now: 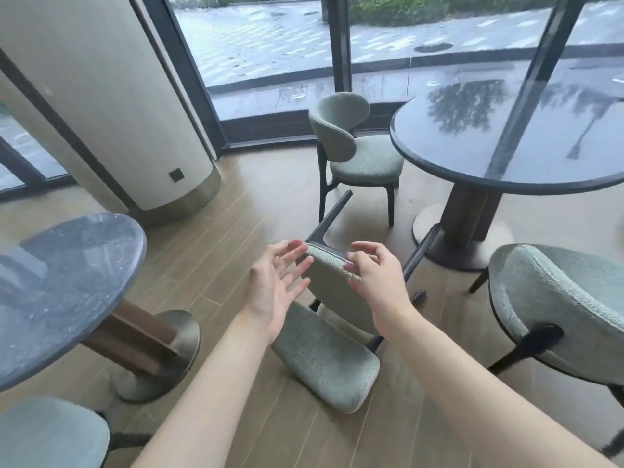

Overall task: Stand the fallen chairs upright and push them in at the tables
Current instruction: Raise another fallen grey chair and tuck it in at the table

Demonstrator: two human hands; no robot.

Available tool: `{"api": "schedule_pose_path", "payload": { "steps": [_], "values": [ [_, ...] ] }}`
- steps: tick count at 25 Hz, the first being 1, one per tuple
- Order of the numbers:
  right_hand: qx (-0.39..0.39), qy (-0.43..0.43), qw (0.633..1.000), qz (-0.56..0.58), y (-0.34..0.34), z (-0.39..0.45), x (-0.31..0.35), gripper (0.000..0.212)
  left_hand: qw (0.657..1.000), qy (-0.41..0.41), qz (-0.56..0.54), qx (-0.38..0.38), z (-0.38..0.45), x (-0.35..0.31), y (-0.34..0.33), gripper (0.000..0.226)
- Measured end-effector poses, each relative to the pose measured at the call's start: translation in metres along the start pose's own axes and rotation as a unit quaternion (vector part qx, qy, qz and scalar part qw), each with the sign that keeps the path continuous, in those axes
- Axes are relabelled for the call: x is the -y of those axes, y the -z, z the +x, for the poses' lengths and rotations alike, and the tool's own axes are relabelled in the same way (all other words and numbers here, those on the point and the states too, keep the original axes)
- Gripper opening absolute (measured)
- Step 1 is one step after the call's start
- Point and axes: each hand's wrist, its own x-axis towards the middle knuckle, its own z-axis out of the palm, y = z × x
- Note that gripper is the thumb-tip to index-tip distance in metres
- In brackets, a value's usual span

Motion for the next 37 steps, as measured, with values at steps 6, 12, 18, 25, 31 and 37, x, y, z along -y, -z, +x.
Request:
{"api": "schedule_pose_path", "payload": {
  "steps": [6,12,18,25,31,37],
  "values": [
    [-0.04,-0.017,0.999,0.003,-0.034,0.066,0.009,0.016,0.999,0.023,0.016,0.021,0.085,-0.032,0.016,0.025],
    [-0.102,-0.004,0.994,0.026,-0.069,0.101,-0.001,0.014,0.995,0.04,0.046,0.079,0.158,-0.052,0.041,0.025],
    [-0.218,-0.014,0.974,0.061,-0.116,0.104,-0.048,0.013,0.978,0.108,0.087,0.156,0.228,-0.044,0.1,0.024],
    [-0.345,-0.064,0.929,0.116,-0.148,0.097,-0.145,0.017,0.964,0.227,0.004,0.137,0.323,-0.007,0.181,0.018],
    [-0.369,-0.125,0.912,0.132,-0.138,0.134,-0.278,0.021,0.958,0.283,-0.029,0.033,0.396,0.114,0.25,0.015],
    [-0.339,-0.189,0.912,0.131,-0.126,0.161,-0.443,0.024,0.944,0.326,-0.042,-0.035,0.422,0.29,0.338,0.019]
  ]
}}
